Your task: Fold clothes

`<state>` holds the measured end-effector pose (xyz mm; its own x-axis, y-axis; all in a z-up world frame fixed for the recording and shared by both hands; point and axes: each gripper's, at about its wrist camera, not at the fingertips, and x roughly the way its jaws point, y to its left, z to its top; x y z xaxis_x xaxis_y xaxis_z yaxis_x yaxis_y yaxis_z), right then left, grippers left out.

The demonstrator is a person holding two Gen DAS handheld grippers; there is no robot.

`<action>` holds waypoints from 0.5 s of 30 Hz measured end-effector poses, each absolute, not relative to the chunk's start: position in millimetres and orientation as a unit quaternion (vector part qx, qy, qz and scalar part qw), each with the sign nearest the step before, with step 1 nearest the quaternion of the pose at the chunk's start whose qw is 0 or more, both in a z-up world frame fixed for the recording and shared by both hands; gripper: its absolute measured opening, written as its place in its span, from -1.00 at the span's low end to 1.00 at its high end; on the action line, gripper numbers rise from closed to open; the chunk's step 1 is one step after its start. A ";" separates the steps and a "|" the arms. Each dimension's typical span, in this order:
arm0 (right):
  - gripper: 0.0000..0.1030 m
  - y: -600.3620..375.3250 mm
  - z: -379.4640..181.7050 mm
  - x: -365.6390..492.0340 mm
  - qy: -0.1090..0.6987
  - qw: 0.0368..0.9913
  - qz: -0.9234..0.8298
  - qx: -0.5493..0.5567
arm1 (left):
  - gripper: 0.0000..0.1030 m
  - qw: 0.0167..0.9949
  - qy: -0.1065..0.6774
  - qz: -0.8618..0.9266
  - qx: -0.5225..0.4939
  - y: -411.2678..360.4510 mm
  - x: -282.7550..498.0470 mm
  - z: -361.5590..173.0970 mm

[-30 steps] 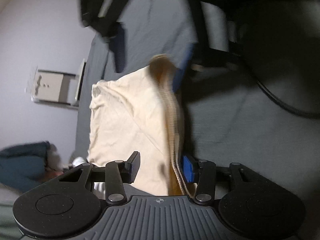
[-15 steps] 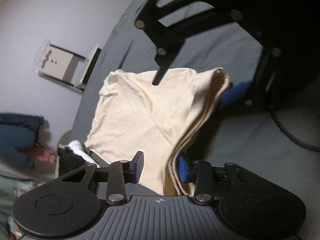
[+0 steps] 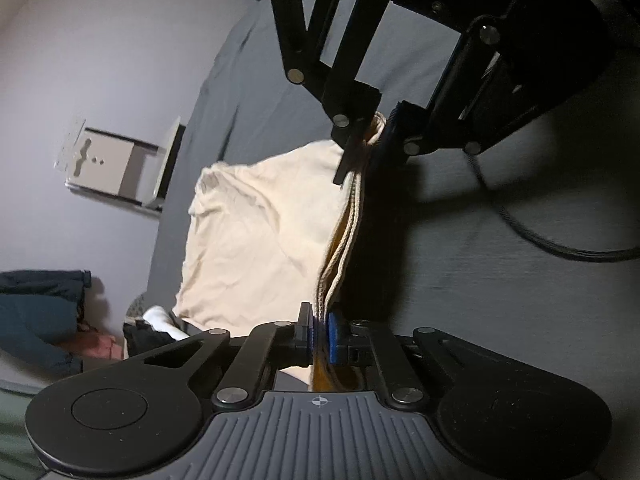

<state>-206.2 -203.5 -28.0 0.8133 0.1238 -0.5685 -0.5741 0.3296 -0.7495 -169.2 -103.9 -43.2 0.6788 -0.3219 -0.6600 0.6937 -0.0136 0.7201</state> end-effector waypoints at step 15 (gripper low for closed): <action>-0.85 -200.4 19.6 -275.8 0.302 0.767 0.333 -0.458 | -0.87 0.644 0.211 -0.471 0.565 -72.4 -237.4 -9.2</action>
<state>-275.8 -200.4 19.6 0.5961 0.2342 -0.7680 -0.7872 0.3585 -0.5017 -237.4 -72.4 -9.2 0.4664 -0.3685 -0.8042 0.8452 -0.0828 0.5281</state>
